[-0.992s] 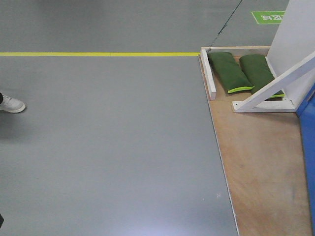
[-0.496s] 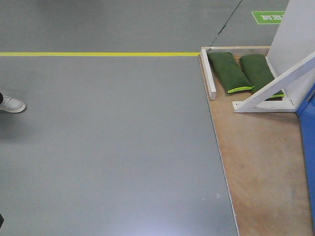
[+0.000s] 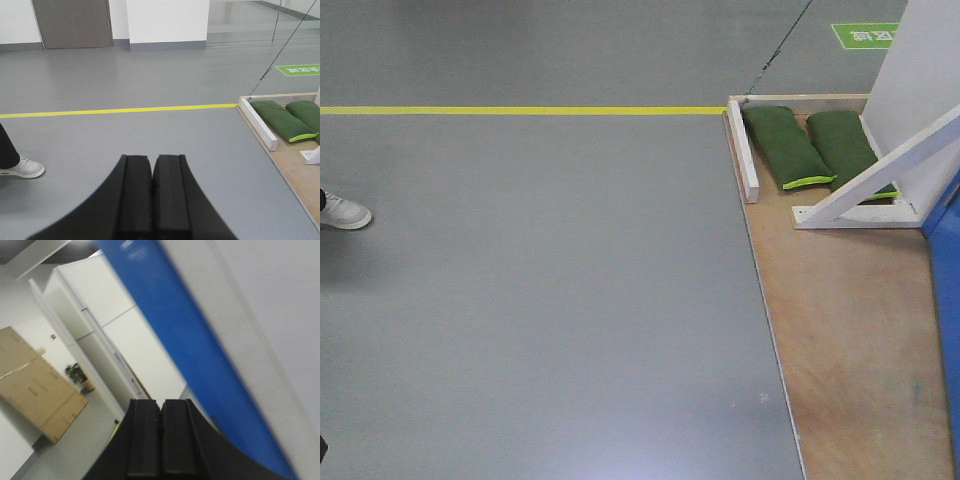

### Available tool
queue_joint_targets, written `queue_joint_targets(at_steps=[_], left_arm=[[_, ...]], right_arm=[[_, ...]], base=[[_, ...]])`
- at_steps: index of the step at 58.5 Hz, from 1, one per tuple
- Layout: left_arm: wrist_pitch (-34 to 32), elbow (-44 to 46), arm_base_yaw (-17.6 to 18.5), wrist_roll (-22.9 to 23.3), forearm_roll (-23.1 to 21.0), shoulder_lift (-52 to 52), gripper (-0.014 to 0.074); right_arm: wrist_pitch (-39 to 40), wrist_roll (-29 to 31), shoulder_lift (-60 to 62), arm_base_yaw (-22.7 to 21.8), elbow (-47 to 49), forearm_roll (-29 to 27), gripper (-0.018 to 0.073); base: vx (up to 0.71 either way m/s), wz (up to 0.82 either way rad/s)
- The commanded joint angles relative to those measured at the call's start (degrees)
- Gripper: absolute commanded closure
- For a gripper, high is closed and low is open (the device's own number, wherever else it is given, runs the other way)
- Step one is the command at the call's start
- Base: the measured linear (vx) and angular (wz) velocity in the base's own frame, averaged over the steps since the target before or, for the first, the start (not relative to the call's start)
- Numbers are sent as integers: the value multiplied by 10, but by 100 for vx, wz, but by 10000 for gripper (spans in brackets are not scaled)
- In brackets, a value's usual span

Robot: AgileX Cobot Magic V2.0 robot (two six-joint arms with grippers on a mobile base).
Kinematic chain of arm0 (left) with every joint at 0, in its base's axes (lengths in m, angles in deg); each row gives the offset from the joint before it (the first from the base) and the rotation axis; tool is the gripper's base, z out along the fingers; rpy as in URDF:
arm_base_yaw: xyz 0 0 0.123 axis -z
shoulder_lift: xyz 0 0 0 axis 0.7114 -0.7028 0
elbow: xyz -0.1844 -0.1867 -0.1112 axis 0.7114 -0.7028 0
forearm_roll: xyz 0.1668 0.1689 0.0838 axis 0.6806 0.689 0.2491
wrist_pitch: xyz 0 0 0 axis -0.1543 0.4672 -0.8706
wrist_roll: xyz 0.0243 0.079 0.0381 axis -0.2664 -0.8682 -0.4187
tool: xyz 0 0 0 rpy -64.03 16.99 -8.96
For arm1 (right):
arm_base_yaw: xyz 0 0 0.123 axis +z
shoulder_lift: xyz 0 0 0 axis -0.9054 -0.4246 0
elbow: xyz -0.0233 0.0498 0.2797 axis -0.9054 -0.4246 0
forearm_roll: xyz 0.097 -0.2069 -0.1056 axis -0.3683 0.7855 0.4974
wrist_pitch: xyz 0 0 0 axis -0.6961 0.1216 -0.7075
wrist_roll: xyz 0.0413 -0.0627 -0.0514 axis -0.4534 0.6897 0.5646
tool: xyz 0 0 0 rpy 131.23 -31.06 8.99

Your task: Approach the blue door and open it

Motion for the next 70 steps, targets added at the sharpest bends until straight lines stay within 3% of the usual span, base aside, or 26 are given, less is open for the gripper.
queue_joint_targets(at_steps=[1,16,40,70], left_arm=[[-44,15,2,1,-3,7,524],[-44,15,2,1,-3,7,524],[-44,15,2,1,-3,7,524],[-44,15,2,1,-3,7,524]], right_arm=[[22,4,34,13,21,9,547],[-46,4,58,38,21,8,547],[-77,4,137,50,21,6,547],[-158,4,194,180,21,6,547]], base=[[0,0],[0,0],[0,0],[0,0]])
